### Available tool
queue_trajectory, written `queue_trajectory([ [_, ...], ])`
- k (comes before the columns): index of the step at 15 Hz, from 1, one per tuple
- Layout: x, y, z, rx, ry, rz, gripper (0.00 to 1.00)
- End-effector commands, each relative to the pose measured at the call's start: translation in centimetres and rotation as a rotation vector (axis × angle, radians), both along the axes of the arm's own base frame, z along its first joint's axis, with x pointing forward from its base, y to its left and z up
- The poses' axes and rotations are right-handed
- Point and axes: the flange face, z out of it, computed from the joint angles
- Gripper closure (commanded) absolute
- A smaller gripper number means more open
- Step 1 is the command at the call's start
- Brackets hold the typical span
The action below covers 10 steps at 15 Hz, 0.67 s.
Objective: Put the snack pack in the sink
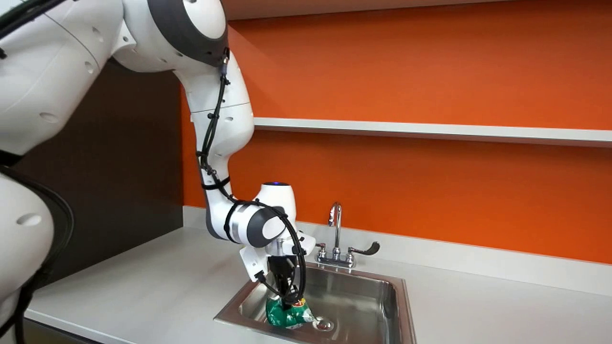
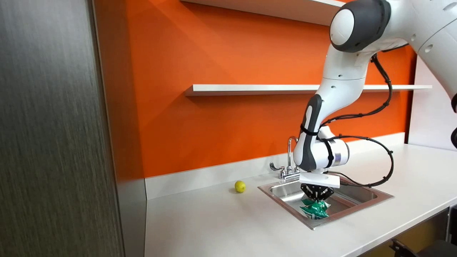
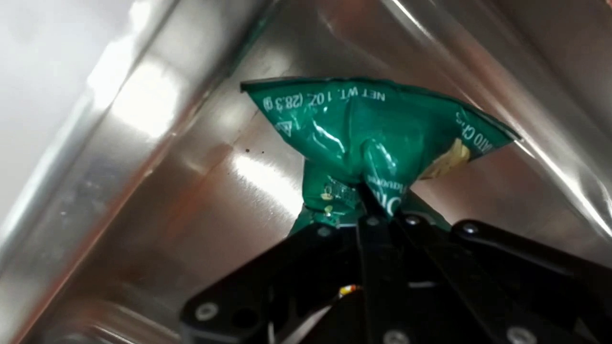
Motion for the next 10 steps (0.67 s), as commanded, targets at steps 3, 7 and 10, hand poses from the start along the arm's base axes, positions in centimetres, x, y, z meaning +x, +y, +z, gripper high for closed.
queue_trajectory([
  [3, 1.8, -0.8, -3.3, 0.005, -0.019, 0.012, 1.0],
  [7, 2.3, -1.1, -4.9, 0.007, -0.015, 0.01, 1.0],
  [10, 2.6, -1.0, -4.7, 0.013, -0.019, 0.011, 0.74],
])
